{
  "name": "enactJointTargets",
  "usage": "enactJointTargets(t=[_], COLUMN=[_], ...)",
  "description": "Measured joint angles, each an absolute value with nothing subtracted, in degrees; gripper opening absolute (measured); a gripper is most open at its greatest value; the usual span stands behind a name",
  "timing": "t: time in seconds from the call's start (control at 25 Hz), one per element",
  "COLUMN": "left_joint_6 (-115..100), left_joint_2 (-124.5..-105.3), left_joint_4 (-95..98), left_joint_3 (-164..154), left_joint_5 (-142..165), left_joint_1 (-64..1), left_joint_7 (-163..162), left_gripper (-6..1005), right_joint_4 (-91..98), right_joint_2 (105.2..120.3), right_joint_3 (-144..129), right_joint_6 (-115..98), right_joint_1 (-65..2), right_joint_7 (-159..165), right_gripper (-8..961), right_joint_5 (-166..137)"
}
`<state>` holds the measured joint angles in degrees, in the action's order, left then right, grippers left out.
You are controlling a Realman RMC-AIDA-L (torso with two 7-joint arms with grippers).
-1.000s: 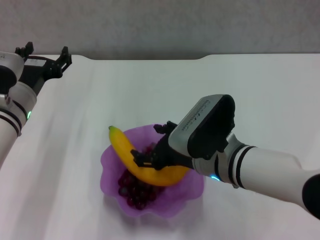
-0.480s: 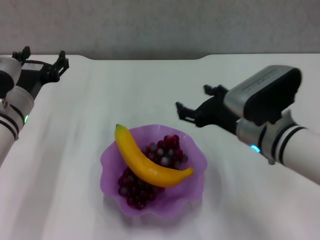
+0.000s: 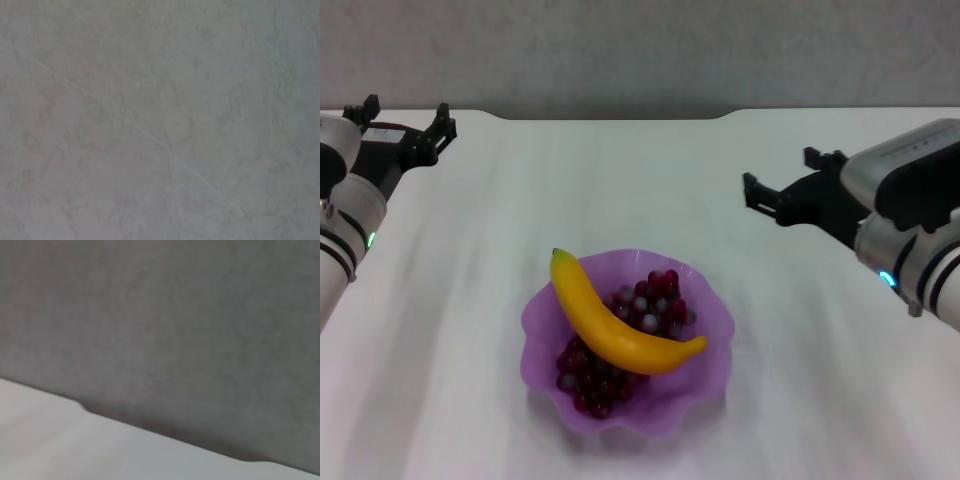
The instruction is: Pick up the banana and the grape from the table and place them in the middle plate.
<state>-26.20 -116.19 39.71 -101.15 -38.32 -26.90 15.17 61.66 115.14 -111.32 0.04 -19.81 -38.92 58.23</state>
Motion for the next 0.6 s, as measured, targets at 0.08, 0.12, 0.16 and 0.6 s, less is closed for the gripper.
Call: enactJointTargets(t=[0.08, 0.12, 0.16, 0.6], left_joint_6=[-26.2, -26.2, -26.2, -26.2], left_joint_2=[-116.19, -116.19, -116.19, -116.26], left_joint_4=[39.7, 39.7, 39.7, 39.7], left_joint_3=[-101.2, -101.2, -101.2, -101.2], left_joint_5=[-38.3, -38.3, -38.3, -38.3], left_joint_1=[-26.9, -26.9, -26.9, -26.9], left_joint_7=[15.2, 15.2, 15.1, 15.0], left_gripper=[896, 896, 896, 895], right_joint_4=[60.7, 60.2, 59.7, 53.0], right_joint_2=[115.14, 115.14, 115.17, 115.26], right_joint_3=[-110.9, -110.8, -110.8, -112.5], right_joint_6=[-1.6, -2.8, -4.2, -18.3], right_joint_1=[-19.6, -19.5, -19.4, -19.4], right_joint_7=[-38.9, -38.7, -38.5, -33.2], right_gripper=[894, 894, 894, 894], right_joint_5=[58.4, 58.5, 58.6, 59.4])
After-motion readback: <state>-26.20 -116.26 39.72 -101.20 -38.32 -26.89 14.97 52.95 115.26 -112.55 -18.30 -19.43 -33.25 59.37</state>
